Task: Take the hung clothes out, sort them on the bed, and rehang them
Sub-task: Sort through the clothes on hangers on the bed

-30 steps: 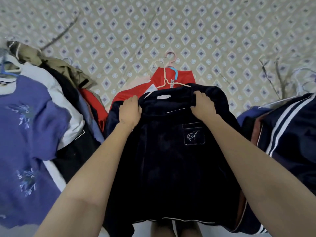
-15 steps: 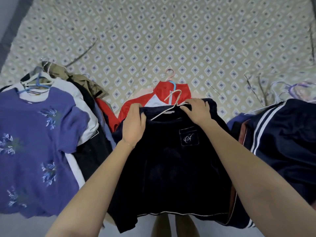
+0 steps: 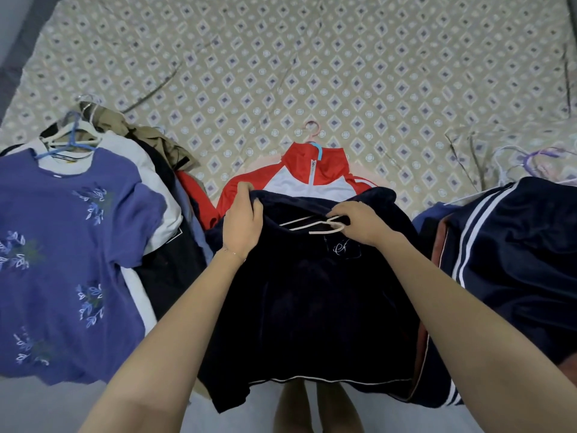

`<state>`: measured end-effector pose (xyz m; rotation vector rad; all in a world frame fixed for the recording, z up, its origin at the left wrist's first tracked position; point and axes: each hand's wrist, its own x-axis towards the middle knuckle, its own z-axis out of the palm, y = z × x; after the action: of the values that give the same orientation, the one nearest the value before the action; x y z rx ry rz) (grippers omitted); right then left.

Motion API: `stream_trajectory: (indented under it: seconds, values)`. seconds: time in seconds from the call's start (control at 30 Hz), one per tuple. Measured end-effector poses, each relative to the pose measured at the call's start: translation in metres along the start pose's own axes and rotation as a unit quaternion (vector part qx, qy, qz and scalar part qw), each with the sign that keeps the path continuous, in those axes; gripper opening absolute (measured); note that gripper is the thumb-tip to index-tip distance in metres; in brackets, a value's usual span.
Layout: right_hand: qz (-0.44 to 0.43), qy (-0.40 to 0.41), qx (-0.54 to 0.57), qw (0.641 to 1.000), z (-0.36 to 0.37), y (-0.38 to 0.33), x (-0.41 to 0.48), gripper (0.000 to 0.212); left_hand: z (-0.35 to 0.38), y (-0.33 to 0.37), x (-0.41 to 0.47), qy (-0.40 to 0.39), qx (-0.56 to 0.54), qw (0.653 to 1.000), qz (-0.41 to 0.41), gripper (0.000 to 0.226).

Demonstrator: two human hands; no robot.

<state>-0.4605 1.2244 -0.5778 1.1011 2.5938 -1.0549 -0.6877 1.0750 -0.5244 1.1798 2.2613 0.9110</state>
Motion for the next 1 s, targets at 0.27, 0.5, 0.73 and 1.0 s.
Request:
stream_trajectory:
  seconds: [0.27,0.5,0.73,1.0]
  values:
    - [0.03,0.115,0.052,0.992,-0.025,-0.022,-0.008,0.018,-0.006,0.0,0.003,-0.01,0.009,1.0,0.003,0.015]
    - [0.074,0.161,0.112,0.978,-0.079,-0.064,-0.03,0.014,-0.03,0.015,0.01,-0.095,0.085,0.99,0.066,0.018]
    - [0.097,0.193,0.086,0.973,-0.108,-0.106,-0.097,0.016,-0.079,0.058,-0.013,-0.126,0.14,0.974,0.128,0.025]
    - [0.107,0.27,0.058,0.955,-0.14,-0.134,-0.18,0.037,-0.117,0.124,-0.082,-0.061,0.214,0.954,0.204,0.032]
